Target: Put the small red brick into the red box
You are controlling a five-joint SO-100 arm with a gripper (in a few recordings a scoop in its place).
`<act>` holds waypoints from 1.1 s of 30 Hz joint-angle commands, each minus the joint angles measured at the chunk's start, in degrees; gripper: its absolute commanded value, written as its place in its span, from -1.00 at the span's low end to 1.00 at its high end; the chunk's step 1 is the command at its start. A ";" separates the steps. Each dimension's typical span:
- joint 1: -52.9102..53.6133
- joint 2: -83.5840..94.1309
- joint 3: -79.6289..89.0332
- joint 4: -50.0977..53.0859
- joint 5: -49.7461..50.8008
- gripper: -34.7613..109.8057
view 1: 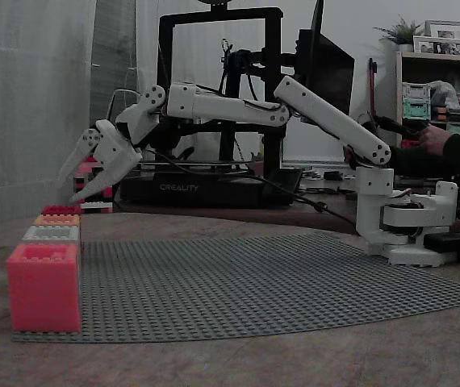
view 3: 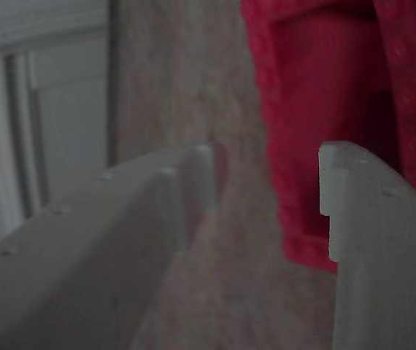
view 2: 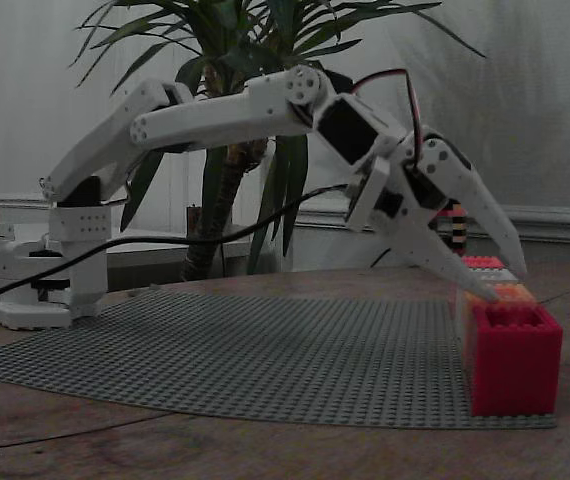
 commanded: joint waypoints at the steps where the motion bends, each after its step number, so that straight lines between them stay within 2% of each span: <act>1: -0.62 3.52 -4.83 1.05 -1.14 -0.30; 3: -0.62 5.27 -3.60 1.32 -1.14 -0.32; 5: -0.70 10.46 1.32 1.32 -1.67 -0.42; 10: -2.02 35.07 24.61 -0.88 -0.18 -0.52; 18: -6.77 77.17 73.04 1.23 -2.90 -0.52; 23: -12.39 101.43 107.40 4.04 -0.53 -0.52; 29: -12.66 121.55 126.65 9.84 5.98 -0.52; 33: -12.92 133.95 135.00 13.01 6.94 -0.52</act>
